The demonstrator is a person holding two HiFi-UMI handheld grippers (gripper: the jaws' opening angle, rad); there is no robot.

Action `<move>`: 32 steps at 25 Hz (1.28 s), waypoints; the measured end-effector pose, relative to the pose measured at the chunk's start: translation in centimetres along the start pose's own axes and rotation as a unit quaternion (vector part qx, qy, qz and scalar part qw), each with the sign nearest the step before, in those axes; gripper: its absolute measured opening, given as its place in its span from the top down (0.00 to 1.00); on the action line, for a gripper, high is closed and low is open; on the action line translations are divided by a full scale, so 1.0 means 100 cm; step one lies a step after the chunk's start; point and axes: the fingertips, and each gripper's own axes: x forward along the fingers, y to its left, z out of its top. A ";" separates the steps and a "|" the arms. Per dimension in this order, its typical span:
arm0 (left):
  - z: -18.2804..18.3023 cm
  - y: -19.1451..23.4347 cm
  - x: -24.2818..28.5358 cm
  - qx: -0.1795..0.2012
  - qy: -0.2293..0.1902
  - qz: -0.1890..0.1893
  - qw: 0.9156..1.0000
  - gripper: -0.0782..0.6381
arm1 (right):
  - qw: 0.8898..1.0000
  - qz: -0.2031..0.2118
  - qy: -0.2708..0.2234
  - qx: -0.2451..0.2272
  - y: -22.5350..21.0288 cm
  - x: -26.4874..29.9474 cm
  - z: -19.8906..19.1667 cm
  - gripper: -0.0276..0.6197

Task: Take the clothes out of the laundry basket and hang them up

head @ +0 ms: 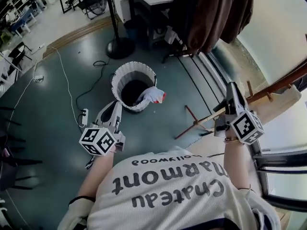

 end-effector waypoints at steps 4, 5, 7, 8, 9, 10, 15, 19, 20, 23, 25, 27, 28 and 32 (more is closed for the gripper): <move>-0.011 0.037 -0.021 -0.032 -0.006 0.043 0.999 0.88 | 0.988 0.100 0.110 0.032 0.080 0.064 -0.093 0.81; -0.013 0.044 -0.025 -0.036 -0.006 0.052 0.998 0.88 | 0.983 0.122 0.134 0.033 0.098 0.075 -0.113 0.81; -0.013 0.057 -0.031 -0.040 -0.011 0.069 0.997 0.88 | 0.971 0.163 0.173 0.033 0.130 0.093 -0.146 0.81; -0.011 0.064 -0.033 -0.040 -0.016 0.078 0.996 0.88 | 0.965 0.182 0.185 0.032 0.144 0.103 -0.158 0.81; -0.007 0.070 -0.033 -0.038 -0.020 0.085 0.995 0.88 | 0.960 0.199 0.193 0.032 0.156 0.113 -0.167 0.81; -0.003 0.077 -0.031 -0.035 -0.024 0.092 0.995 0.88 | 0.956 0.212 0.198 0.033 0.165 0.125 -0.173 0.81; 0.020 0.109 -0.004 -0.023 -0.026 0.116 0.993 0.88 | 0.948 0.238 0.202 0.060 0.180 0.195 -0.182 0.81; 0.039 0.134 0.040 -0.021 -0.025 0.114 0.993 0.88 | 0.951 0.234 0.188 0.067 0.170 0.258 -0.173 0.81; 0.040 0.140 0.053 -0.025 -0.026 0.111 0.993 0.88 | 0.953 0.227 0.190 0.066 0.160 0.273 -0.175 0.81; 0.038 0.156 0.090 -0.029 -0.012 0.100 0.994 0.88 | 0.957 0.190 0.209 0.072 0.120 0.309 -0.197 0.81; 0.030 0.168 0.113 -0.026 0.012 0.097 0.995 0.88 | 0.956 0.158 0.231 0.083 0.089 0.324 -0.221 0.81; 0.019 0.183 0.134 -0.031 0.034 0.098 0.994 0.88 | 0.954 0.125 0.255 0.100 0.059 0.334 -0.249 0.81; 0.014 0.190 0.143 -0.034 0.044 0.099 0.994 0.88 | 0.951 0.111 0.267 0.108 0.046 0.337 -0.266 0.81; -0.011 0.214 0.166 -0.045 0.072 0.102 0.991 0.88 | 0.933 0.076 0.335 0.106 0.004 0.334 -0.342 0.81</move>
